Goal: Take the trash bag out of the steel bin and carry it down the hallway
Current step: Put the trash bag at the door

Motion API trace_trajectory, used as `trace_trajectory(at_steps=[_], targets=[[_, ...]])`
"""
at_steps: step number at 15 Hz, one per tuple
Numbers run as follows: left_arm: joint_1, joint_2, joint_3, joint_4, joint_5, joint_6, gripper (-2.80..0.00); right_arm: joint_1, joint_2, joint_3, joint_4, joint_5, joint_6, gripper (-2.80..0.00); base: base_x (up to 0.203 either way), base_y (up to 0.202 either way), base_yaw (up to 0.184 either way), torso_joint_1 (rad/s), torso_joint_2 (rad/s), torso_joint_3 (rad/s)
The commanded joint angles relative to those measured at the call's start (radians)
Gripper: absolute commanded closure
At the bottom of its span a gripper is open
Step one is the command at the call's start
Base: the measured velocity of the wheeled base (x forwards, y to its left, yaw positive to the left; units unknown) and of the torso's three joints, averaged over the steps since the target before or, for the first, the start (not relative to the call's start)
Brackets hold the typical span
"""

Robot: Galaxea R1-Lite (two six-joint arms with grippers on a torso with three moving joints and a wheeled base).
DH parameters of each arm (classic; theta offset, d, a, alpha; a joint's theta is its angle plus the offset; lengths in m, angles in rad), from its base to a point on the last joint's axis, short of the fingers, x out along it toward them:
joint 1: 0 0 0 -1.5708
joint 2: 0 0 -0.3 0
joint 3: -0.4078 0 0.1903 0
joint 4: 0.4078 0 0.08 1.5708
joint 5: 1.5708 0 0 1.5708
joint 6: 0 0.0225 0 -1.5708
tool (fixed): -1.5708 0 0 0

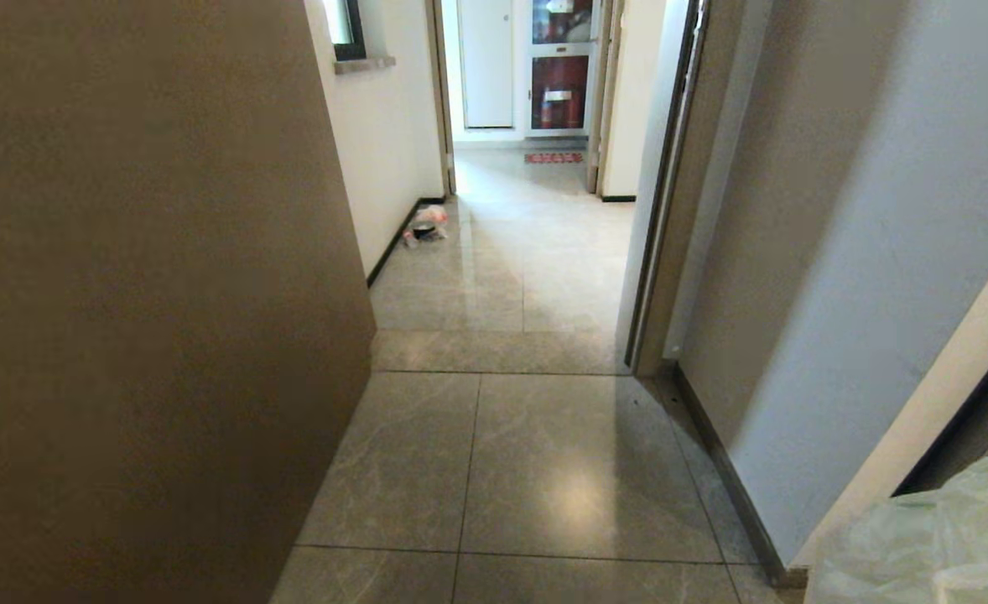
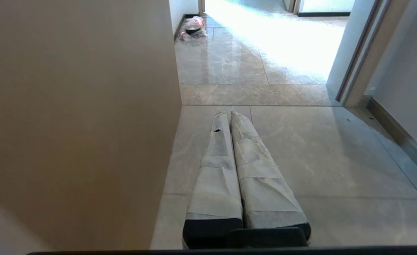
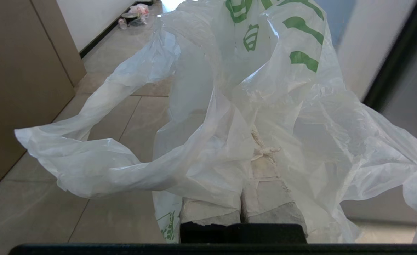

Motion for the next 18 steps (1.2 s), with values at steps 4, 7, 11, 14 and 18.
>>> trace_trajectory(at_steps=[4, 7, 11, 14, 18], targets=[[0.0, 0.0, 0.0, 0.0, 0.0, 0.0, 0.0, 0.001, 0.001, 0.0, 0.0, 0.0, 0.0, 0.0, 0.193, 0.0, 0.001, 0.003, 0.0, 0.002], [0.0, 0.0, 0.0, 0.0, 0.0, 0.0, 0.0, 0.001, 0.001, 0.0, 0.0, 0.0, 0.0, 0.0, 0.193, 0.0, 0.0, 0.003, 0.01, 0.002], [0.0, 0.0, 0.0, 0.0, 0.0, 0.0, 0.0, 0.001, 0.001, 0.0, 0.0, 0.0, 0.0, 0.0, 0.194, 0.0, 0.001, 0.0, 0.0, 0.002], [0.0, 0.0, 0.0, 0.0, 0.0, 0.0, 0.0, 0.001, 0.001, 0.0, 0.0, 0.0, 0.0, 0.0, 0.196, 0.0, 0.001, 0.001, 0.0, 0.0], [0.0, 0.0, 0.0, 0.0, 0.001, -0.002, 0.0, 0.001, 0.001, 0.0, 0.0, 0.0, 0.0, 0.0, 0.193, 0.0, 0.002, 0.002, 0.0, 0.0]])
